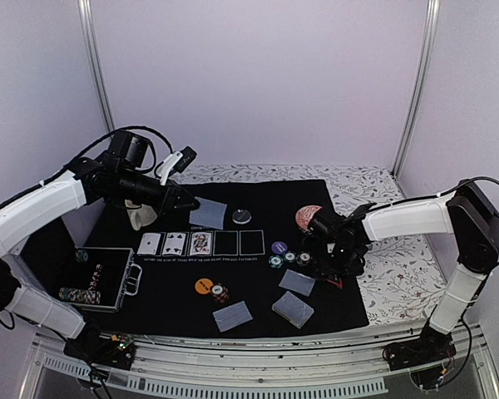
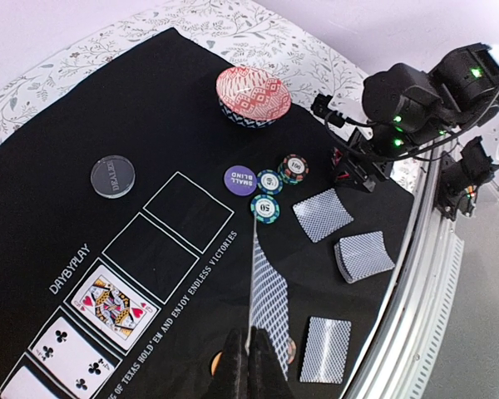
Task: Distribute texas hold em gaming equipment
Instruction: Pick up the all-in button from the poker table mat, then place the all-in button in the dealer area.
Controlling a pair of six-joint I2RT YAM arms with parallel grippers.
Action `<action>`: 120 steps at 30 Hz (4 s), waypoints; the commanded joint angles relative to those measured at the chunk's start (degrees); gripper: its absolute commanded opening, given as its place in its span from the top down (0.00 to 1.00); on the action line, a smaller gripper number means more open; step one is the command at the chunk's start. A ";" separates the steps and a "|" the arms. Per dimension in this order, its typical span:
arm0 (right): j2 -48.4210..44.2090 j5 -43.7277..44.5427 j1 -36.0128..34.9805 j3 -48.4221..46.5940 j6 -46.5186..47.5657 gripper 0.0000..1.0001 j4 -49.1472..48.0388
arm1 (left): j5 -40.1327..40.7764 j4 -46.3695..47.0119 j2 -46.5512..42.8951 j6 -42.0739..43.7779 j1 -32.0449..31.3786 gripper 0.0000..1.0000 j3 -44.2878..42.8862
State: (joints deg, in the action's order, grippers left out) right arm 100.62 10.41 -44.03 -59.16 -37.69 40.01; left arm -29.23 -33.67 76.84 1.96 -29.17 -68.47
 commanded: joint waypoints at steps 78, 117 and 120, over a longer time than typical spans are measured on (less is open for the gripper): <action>24.47 -8.17 -21.21 -56.29 29.89 0.50 -0.43 | 15.14 19.98 -11.60 -11.71 14.51 1.00 17.36; 10.11 -21.43 -27.77 -51.29 48.04 0.01 -7.77 | -6.36 22.69 -9.55 -6.94 13.82 1.00 16.79; 2.54 -21.91 -22.85 -43.93 46.26 0.04 -7.26 | -15.01 21.45 -8.40 -3.34 8.83 1.00 15.30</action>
State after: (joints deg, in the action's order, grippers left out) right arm 111.83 -8.54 -72.97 -110.26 8.40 32.82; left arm -29.15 -12.64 66.85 -6.50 -15.31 -51.62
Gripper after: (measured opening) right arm 0.982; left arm 0.006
